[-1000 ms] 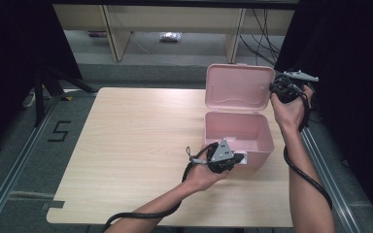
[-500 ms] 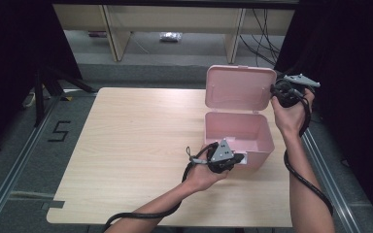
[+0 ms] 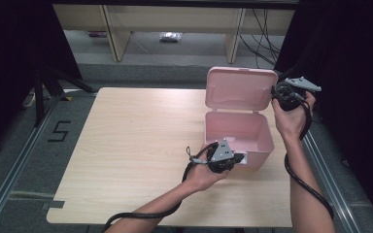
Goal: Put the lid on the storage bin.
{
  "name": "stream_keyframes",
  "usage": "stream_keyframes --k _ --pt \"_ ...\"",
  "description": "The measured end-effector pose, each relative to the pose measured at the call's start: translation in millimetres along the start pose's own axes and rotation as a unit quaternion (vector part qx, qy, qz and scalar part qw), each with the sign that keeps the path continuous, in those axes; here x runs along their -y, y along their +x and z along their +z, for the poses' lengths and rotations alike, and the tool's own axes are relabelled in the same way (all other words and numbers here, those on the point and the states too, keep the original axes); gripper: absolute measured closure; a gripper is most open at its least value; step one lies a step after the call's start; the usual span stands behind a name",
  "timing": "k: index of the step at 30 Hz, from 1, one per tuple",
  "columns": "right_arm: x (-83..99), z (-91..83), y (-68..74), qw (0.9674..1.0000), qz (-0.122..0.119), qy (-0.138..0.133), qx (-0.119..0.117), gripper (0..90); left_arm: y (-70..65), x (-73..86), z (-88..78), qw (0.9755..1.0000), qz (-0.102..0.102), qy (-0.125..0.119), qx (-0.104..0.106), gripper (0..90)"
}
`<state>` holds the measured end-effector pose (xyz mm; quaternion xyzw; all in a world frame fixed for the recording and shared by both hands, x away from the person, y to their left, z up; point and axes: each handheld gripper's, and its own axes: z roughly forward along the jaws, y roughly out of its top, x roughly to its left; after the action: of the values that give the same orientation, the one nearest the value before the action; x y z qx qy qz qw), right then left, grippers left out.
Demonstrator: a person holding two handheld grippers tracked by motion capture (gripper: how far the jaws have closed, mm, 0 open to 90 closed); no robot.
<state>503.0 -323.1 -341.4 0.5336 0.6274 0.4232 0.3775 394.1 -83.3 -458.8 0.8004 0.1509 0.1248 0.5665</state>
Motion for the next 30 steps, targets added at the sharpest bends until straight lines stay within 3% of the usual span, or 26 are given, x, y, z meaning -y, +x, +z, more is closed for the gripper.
stream_keyframes --k 7,14,21,26,27,30 --pt "2.3 -3.0 -0.5 0.9999 -0.012 -0.008 0.001 89.7 0.1 -0.1 0.0 1.0000 -0.001 0.000 0.000 89.7" --pt "3.8 -5.8 1.1 1.0000 -0.006 -0.008 0.001 89.7 -0.1 0.3 0.0 1.0000 -0.002 -0.001 -0.001 89.7" --pt "6.5 -8.8 0.4 0.9997 -0.021 -0.014 0.001 89.7 -0.1 0.4 0.0 1.0000 -0.002 -0.002 -0.001 89.7" --pt "8.5 -12.1 3.1 0.9998 -0.009 -0.014 0.003 89.7 -0.3 0.5 0.0 1.0000 -0.002 -0.002 -0.001 89.7" --pt "8.6 -11.6 1.6 0.9997 -0.020 -0.017 0.002 89.6 -0.2 0.5 0.1 1.0000 -0.002 -0.002 -0.001 89.7" --pt "9.5 -14.1 2.6 0.9997 -0.019 -0.016 0.002 89.6 -0.2 0.5 0.1 1.0000 -0.003 -0.002 -0.001 89.7"
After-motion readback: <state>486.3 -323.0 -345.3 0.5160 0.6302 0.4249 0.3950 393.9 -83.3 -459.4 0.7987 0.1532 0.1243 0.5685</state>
